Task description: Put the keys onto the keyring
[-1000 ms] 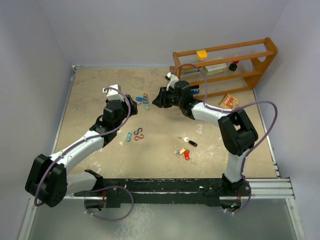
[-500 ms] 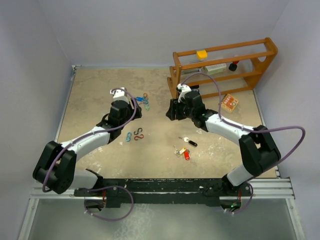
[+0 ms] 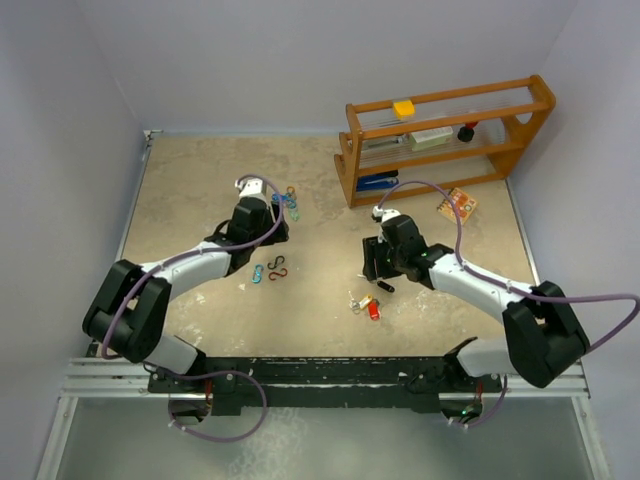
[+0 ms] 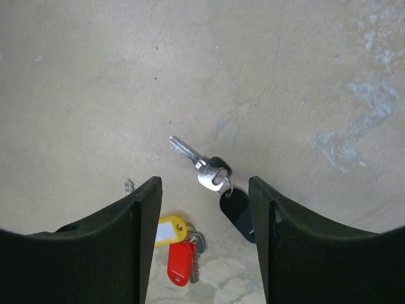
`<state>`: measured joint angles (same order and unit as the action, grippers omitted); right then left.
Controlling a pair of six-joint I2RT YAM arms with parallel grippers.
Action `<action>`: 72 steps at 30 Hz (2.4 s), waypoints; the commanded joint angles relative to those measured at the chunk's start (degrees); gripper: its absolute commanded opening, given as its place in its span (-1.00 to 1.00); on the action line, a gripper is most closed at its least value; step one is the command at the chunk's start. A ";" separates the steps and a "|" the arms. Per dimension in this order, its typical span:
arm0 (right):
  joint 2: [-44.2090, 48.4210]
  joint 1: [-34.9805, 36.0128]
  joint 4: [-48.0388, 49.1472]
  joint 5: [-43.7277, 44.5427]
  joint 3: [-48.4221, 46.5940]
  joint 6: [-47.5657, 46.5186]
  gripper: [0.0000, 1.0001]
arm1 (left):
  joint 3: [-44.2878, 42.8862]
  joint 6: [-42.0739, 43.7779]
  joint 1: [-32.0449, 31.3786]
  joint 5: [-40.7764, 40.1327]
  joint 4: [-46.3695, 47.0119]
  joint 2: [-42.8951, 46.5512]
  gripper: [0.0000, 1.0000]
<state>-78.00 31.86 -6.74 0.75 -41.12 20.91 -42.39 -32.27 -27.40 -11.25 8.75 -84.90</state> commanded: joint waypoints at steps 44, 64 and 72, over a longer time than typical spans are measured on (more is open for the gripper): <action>5.49 0.40 -1.91 1.44 1.11 -0.16 0.21 | -2.61 7.44 -6.53 -2.84 -15.11 -5.48 0.08; 4.83 0.36 -1.57 1.09 1.12 -0.16 0.21 | -3.44 7.66 -7.44 -6.95 -17.45 -8.30 -0.10; 4.61 0.33 -1.12 1.09 1.05 -0.05 0.21 | -4.44 7.29 -7.82 -6.56 -16.31 -10.13 -0.24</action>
<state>-72.90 31.88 -9.54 2.00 -40.23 20.97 -45.41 -25.28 -34.76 -18.24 -6.90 -92.40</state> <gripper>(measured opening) 0.603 0.396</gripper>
